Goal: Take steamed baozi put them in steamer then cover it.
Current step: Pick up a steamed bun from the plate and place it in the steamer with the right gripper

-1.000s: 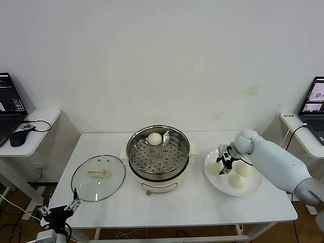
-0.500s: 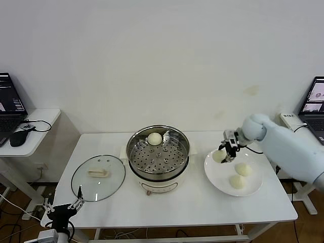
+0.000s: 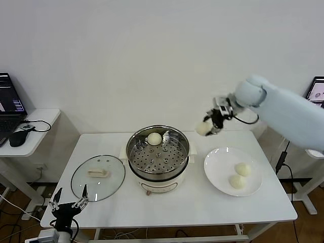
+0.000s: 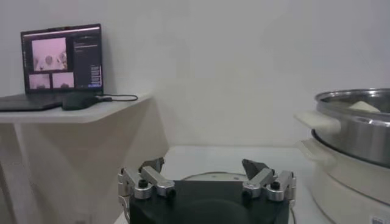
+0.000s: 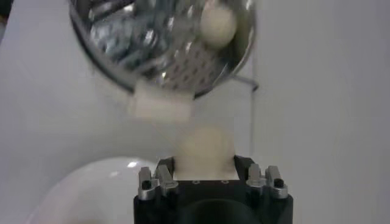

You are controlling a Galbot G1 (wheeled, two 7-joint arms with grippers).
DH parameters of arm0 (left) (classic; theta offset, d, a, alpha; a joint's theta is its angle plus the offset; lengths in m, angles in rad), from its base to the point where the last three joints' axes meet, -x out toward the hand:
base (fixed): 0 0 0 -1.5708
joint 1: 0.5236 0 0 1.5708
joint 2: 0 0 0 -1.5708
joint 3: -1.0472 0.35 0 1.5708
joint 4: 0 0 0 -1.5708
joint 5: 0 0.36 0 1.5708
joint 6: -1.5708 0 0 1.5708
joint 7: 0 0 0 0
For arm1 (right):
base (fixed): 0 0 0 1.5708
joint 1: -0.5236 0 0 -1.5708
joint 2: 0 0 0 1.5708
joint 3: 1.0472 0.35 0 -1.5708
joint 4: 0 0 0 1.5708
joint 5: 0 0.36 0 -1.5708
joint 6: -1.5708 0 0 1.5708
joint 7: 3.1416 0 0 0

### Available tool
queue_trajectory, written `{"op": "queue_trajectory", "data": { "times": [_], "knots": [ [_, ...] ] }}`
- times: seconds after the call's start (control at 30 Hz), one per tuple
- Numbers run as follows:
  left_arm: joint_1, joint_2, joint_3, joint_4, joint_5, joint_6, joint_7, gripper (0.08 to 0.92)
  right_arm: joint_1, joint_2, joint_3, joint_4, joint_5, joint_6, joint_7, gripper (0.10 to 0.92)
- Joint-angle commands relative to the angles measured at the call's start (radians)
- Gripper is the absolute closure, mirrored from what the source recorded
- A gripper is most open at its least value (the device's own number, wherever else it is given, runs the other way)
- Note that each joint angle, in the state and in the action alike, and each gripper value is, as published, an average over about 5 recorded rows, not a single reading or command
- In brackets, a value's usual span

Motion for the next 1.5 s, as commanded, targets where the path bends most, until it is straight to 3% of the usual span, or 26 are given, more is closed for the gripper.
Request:
{"op": "queue_trajectory", "data": {
  "times": [0.03, 0.67, 1.33, 1.5],
  "knots": [
    [0.0, 0.005, -0.003, 0.008, -0.028, -0.01, 0.018, 0.177, 0.13, 0.244, -0.121, -0.027, 0.161, -0.071, 0.063, 0.402],
    [0.017, 0.004, -0.013, 0.008, -0.038, -0.041, 0.035, 0.177, -0.054, 0.555, -0.162, -0.251, 0.214, -0.271, 0.178, 0.397],
    [0.002, 0.003, -0.009, 0.017, -0.034, -0.044, 0.033, 0.177, -0.135, 0.576, -0.168, -0.288, 0.179, -0.337, 0.194, 0.395],
    [0.0, -0.001, -0.006, 0.019, -0.032, -0.044, 0.032, 0.177, -0.127, 0.552, -0.17, -0.272, 0.172, -0.335, 0.186, 0.291]
  ]
}}
